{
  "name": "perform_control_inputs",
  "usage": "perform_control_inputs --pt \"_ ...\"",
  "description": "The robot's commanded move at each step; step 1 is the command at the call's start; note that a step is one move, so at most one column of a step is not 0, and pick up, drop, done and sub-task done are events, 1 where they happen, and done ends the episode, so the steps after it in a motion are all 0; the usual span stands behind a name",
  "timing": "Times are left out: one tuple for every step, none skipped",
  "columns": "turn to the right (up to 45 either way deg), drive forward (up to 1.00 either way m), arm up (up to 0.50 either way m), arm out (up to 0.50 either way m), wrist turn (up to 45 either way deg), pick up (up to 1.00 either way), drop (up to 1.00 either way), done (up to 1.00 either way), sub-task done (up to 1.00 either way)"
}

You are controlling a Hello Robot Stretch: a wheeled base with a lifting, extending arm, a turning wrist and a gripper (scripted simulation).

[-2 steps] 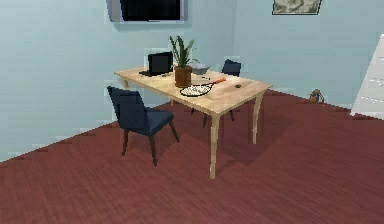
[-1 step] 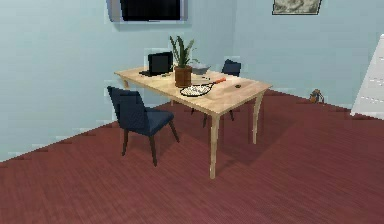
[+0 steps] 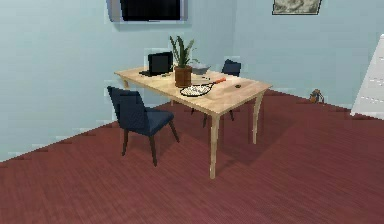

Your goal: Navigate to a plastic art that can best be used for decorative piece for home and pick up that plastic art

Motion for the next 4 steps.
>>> perform_control_inputs --pt "0.0 0.0 0.0 0.18 0.0 0.0 0.0 0.0 0.0" --pt "0.0 0.0 0.0 0.0 45.0 0.0 0.0 0.0 0.0" --pt "0.0 0.0 0.0 0.0 45.0 0.0 0.0 0.0 0.0" --pt "0.0 0.0 0.0 0.0 45.0 0.0 0.0 0.0 0.0"
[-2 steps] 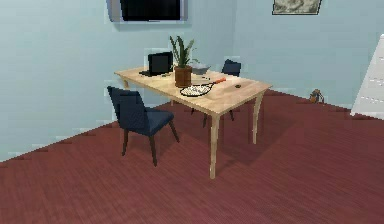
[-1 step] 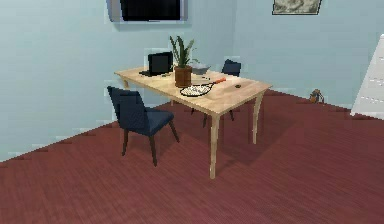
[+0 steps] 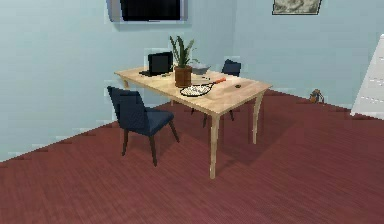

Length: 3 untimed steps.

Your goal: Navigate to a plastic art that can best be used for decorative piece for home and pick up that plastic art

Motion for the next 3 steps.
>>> perform_control_inputs --pt "0.0 0.0 0.0 0.0 45.0 0.0 0.0 0.0 0.0" --pt "0.0 0.0 0.0 0.0 18.0 0.0 0.0 0.0 0.0" --pt "0.0 0.0 -0.3 0.0 0.0 0.0 0.0 0.0 0.0"
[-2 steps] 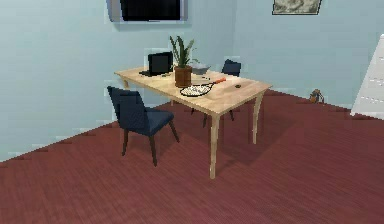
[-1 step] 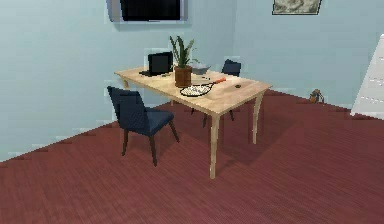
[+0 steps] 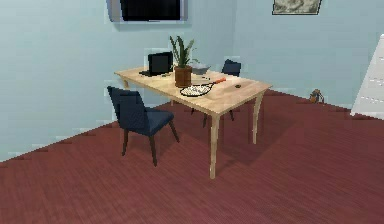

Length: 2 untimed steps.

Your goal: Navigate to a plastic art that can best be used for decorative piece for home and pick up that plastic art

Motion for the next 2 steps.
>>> perform_control_inputs --pt "0.0 0.0 0.0 0.0 0.0 1.0 0.0 0.0 0.0" --pt "0.0 0.0 0.1 0.0 0.0 0.0 0.0 0.0 0.0"
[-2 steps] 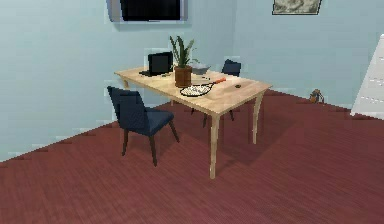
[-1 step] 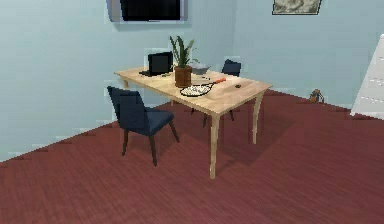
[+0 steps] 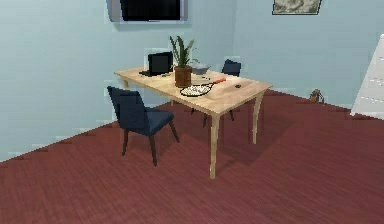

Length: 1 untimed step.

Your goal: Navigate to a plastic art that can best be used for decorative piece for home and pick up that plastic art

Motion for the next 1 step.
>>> perform_control_inputs --pt "0.0 0.0 0.0 0.0 0.0 0.0 0.0 1.0 0.0"
